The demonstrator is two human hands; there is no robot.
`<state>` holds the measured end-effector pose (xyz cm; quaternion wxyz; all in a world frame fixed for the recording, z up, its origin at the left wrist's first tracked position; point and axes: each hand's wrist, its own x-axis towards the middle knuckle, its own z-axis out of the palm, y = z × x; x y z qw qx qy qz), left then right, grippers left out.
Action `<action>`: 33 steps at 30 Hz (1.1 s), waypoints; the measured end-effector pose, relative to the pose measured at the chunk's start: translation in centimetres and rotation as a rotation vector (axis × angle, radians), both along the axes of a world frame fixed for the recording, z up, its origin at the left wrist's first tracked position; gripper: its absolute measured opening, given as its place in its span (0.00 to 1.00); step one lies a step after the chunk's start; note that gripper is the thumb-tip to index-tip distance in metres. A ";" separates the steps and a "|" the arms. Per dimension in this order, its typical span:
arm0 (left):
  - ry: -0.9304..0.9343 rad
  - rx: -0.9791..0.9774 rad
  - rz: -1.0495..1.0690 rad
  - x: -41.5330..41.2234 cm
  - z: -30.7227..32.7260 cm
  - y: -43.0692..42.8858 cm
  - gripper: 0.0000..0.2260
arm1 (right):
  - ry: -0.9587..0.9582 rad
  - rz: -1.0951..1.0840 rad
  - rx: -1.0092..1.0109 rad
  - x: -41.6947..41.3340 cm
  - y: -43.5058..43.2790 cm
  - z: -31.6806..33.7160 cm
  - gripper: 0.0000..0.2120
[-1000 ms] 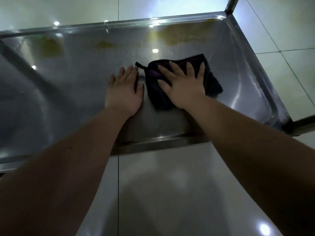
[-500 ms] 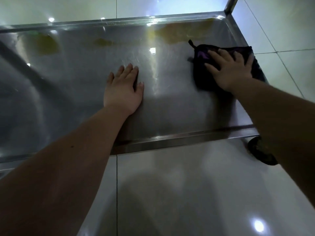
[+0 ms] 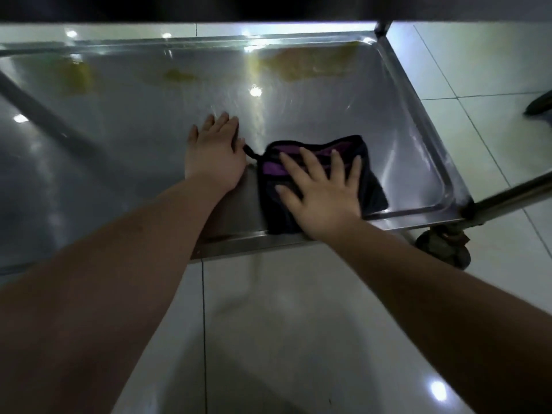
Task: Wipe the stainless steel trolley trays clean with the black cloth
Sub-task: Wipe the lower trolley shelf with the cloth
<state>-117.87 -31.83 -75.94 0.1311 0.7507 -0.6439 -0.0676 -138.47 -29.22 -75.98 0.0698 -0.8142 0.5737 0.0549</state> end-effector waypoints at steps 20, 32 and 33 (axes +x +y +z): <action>0.103 -0.077 -0.464 -5.9 1.5 9.6 0.22 | -0.386 0.333 -0.223 -9.5 -1.5 2.1 0.07; -0.251 0.045 -0.517 -7.3 3.0 7.7 0.19 | -0.473 0.254 -0.278 -9.3 0.6 3.4 0.15; -0.267 0.032 -0.510 -7.4 3.1 7.6 0.19 | -0.472 0.295 -0.309 -9.3 0.6 3.5 0.18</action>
